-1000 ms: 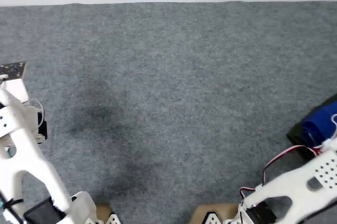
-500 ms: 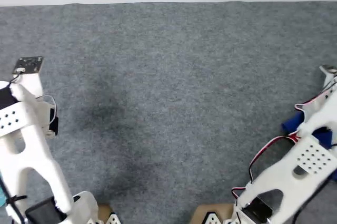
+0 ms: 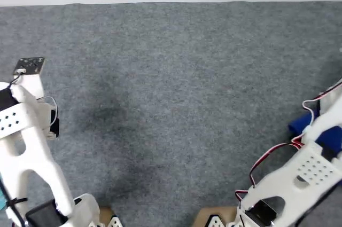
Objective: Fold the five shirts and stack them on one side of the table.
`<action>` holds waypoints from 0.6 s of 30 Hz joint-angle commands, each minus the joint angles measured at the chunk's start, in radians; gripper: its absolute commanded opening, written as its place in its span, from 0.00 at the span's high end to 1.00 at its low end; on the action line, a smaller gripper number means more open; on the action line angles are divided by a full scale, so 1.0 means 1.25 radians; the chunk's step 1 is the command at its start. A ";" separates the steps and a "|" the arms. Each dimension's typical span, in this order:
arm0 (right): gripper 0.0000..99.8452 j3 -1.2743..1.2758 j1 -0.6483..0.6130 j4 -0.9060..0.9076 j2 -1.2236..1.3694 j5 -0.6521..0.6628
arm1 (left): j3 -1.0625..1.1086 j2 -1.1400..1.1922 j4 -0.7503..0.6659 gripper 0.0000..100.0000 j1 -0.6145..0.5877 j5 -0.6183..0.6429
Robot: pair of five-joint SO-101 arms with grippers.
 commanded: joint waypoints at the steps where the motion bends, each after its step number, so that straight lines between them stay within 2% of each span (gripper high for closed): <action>1: 0.99 0.022 -0.030 0.029 -0.066 -0.011 | -0.003 -0.017 -0.005 1.00 0.002 0.000; 4: 0.99 0.106 -0.052 0.026 -0.048 -0.011 | -0.003 -0.018 -0.005 1.00 0.004 0.000; 9: 0.99 0.107 -0.060 0.030 -0.046 -0.012 | -0.009 -0.027 0.000 1.00 0.005 0.000; 15: 0.99 0.144 -0.115 0.031 -0.242 -0.023 | -0.090 -0.028 0.020 1.00 0.000 0.006; 18: 0.99 0.225 -0.176 0.031 -0.364 -0.108 | -0.143 -0.028 0.020 1.00 -0.001 0.007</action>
